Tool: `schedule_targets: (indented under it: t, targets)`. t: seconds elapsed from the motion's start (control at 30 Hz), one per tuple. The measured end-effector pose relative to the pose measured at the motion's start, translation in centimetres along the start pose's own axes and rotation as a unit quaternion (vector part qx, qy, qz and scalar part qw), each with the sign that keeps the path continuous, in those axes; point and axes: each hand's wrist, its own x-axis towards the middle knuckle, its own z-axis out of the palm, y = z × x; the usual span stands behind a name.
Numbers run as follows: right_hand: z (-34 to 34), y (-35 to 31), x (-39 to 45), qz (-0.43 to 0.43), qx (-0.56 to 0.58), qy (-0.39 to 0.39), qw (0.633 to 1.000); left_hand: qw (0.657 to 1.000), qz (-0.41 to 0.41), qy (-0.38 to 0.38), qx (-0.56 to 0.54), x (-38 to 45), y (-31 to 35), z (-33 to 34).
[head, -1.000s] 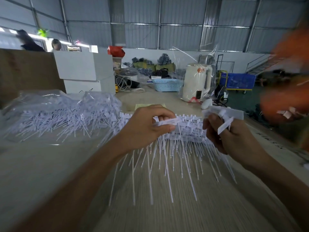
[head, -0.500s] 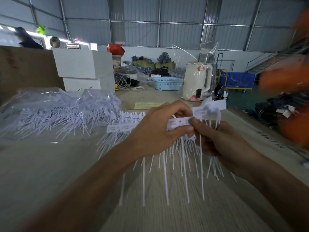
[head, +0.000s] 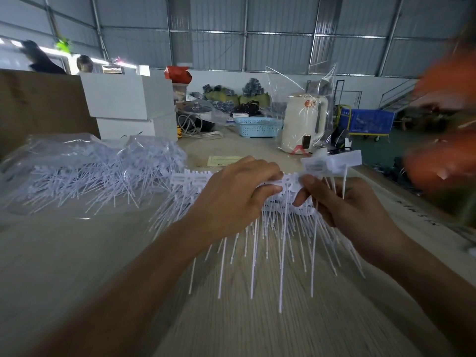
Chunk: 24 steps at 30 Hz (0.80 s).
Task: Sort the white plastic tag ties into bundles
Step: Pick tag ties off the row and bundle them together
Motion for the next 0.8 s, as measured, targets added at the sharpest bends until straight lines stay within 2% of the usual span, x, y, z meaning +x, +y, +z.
schedule_targets:
  t: [0.27, 0.43, 0.67, 0.8]
  targets:
    - [-1.2, 0.2, 0.2, -0.135, -0.154, -0.019, 0.979, 0.994, -0.023, -0.045, -0.097, 0.4, -0.2, -0.4]
    - [-2.2, 0.4, 0.1, -0.247, -0.3, -0.034, 0.921, 0.982, -0.066, -0.087, -0.153, 0.4, -0.3, -1.0]
    - [-2.7, 1.8, 0.7, -0.222, -0.321, -0.002, 0.921, 0.978, -0.073, -0.088, -0.172, 0.6, 0.2, -1.3]
    - [-2.5, 2.3, 0.8, -0.174, -0.275, -0.066, 0.943, 0.984, -0.051, -0.113, -0.124, 0.6, -0.1, -1.6]
